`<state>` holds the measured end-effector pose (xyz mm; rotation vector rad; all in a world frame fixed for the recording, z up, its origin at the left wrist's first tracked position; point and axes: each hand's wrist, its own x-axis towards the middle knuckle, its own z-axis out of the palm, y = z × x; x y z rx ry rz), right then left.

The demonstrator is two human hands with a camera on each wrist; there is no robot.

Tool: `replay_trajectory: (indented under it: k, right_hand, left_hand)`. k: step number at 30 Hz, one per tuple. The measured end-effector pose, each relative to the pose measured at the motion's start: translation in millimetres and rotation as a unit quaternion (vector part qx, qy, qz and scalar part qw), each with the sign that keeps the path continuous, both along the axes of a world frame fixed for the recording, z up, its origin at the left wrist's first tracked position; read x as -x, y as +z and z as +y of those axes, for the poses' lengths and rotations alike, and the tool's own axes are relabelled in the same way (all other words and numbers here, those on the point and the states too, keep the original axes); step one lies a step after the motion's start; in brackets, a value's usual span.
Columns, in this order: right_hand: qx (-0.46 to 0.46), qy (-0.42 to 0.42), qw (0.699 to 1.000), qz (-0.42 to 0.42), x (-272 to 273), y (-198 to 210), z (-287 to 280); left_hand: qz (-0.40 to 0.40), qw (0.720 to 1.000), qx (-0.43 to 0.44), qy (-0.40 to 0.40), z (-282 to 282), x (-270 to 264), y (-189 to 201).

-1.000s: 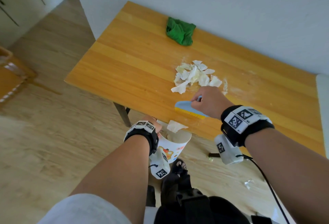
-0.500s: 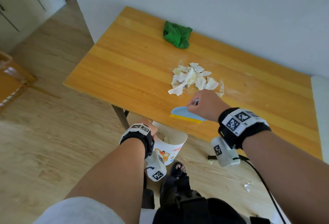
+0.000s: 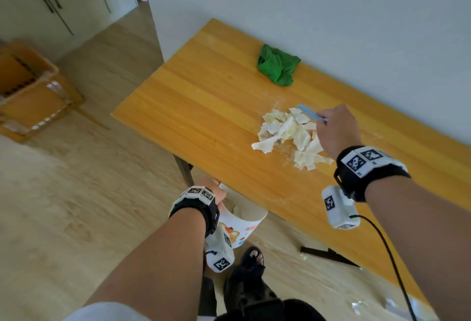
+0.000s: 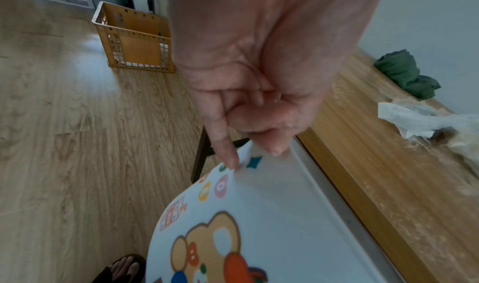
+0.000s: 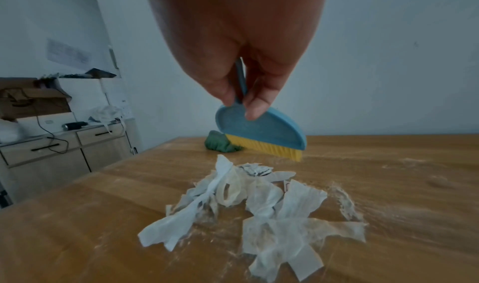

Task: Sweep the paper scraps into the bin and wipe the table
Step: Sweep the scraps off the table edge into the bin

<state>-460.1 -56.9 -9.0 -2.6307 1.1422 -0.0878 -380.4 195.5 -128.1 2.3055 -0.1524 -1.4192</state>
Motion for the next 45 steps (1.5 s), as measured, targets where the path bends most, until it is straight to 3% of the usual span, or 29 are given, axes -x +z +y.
replay_trajectory:
  k: [5,9,19,27,33,40,45]
  right_hand:
    - [0.027,-0.019,0.995,0.091,-24,-16,-33]
    - [0.018,0.016,0.991,0.134,-42,-31,-43]
    - [-0.065,0.093,0.992,0.061,-50,-35,-15]
    - [-0.076,0.096,0.990,0.072,-28,-21,16]
    - [-0.052,0.085,0.995,-0.002,-24,-9,25]
    - [0.025,0.208,0.977,-0.037,-46,-3,59]
    - [0.058,0.305,0.944,0.112,-57,-7,80]
  left_hand:
    - [0.030,0.999,0.003,0.041,6,-7,-5]
    - [0.034,0.998,-0.008,0.050,11,-7,0]
    - [0.054,0.996,-0.005,0.072,3,-5,-6]
    - [0.041,0.998,-0.018,0.040,-4,-9,-3]
    - [0.056,0.998,-0.018,0.037,-2,-13,-6]
    - [0.041,0.997,-0.011,0.065,8,-27,-20]
    - [0.002,0.999,-0.009,0.036,16,-34,-12]
